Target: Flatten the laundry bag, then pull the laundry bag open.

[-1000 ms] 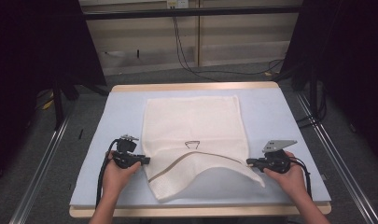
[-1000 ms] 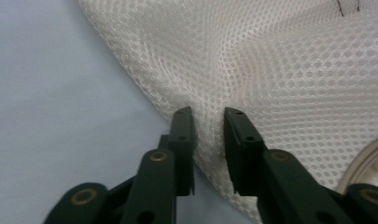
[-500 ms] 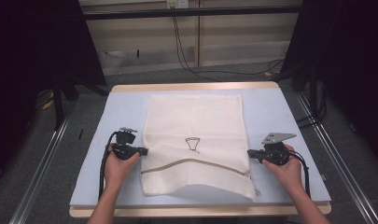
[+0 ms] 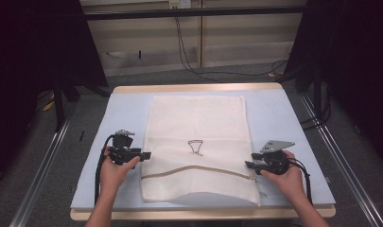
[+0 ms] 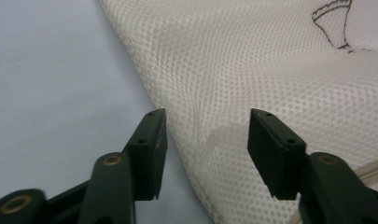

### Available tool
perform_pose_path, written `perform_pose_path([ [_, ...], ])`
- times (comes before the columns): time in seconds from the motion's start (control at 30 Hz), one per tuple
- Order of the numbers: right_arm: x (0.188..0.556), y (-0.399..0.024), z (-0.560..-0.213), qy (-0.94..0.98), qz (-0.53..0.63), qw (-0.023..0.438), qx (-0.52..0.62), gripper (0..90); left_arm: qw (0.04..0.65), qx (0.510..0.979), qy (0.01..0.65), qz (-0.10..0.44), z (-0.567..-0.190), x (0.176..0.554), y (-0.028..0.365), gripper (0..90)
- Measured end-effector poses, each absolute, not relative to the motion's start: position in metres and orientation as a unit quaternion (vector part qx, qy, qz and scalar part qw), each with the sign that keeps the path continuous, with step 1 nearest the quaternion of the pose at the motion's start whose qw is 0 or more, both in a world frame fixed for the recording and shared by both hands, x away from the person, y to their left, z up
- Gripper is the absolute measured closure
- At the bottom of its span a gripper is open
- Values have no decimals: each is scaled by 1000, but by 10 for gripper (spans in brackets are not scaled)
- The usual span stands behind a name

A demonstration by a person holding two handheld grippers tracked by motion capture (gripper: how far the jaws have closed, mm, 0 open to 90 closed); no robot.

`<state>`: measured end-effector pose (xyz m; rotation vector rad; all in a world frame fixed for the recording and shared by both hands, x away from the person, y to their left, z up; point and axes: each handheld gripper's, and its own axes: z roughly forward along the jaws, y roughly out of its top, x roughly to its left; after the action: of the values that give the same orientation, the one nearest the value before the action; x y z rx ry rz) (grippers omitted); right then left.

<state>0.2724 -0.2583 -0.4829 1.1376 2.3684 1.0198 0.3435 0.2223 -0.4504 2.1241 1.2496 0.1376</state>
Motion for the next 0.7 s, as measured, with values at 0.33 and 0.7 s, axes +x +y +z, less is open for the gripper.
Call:
perform_pose_path([
  [0.33,275,-252,-478,831,346,128,416,792,337,817,466,42,-458,326,227,330],
  [0.7,275,-254,-480,831,355,127,410,826,352,823,440,73,-466,314,224,356],
])
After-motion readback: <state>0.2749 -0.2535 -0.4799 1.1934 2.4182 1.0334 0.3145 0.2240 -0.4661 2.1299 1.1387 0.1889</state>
